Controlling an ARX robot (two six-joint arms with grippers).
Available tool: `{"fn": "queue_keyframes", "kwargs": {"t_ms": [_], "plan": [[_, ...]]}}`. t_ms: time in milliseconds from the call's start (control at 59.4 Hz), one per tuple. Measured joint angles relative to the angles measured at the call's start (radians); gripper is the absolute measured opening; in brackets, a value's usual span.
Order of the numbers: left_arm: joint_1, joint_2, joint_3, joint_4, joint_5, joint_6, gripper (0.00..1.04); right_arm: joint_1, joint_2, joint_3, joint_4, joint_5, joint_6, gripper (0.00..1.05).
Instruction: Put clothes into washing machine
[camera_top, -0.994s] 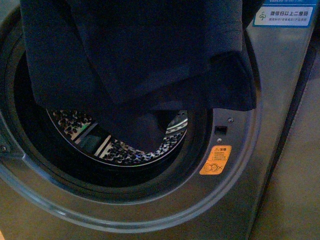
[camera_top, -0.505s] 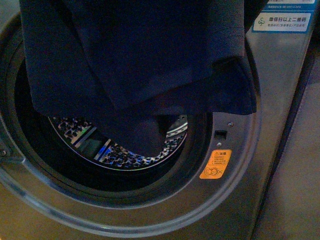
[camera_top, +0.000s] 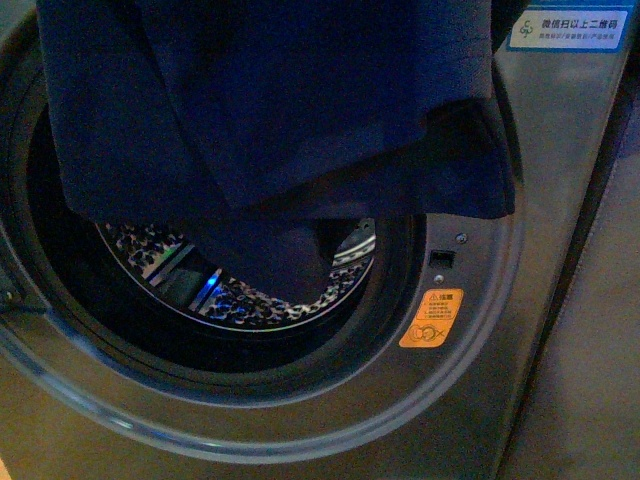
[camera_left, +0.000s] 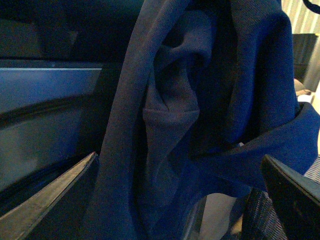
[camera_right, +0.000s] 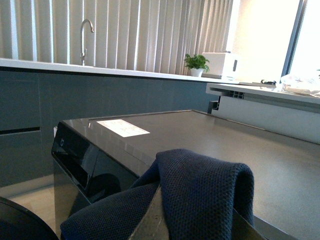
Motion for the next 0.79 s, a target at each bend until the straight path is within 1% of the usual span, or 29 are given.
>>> {"fn": "queue_keyframes", "kwargs": {"t_ms": [185,354,438,522,640,792], "plan": [[-0.013,0.13,0.103,0.087,0.116,-0.039,0.98,0.0,0.0,0.0,0.0,0.0,0.0,0.05],[-0.046,0.223,0.208,0.078,0.124,-0.058,0.98,0.0,0.0,0.0,0.0,0.0,0.0,0.05],[-0.084,0.262,0.264,0.05,0.122,-0.068,0.98,0.0,0.0,0.0,0.0,0.0,0.0,0.05],[-0.119,0.277,0.289,0.058,0.118,-0.091,0.98,0.0,0.0,0.0,0.0,0.0,0.0,0.05],[-0.191,0.277,0.288,0.163,0.142,-0.178,0.98,0.0,0.0,0.0,0.0,0.0,0.0,0.05],[-0.287,0.256,0.255,0.321,0.138,-0.323,0.98,0.0,0.0,0.0,0.0,0.001,0.0,0.05]]}}
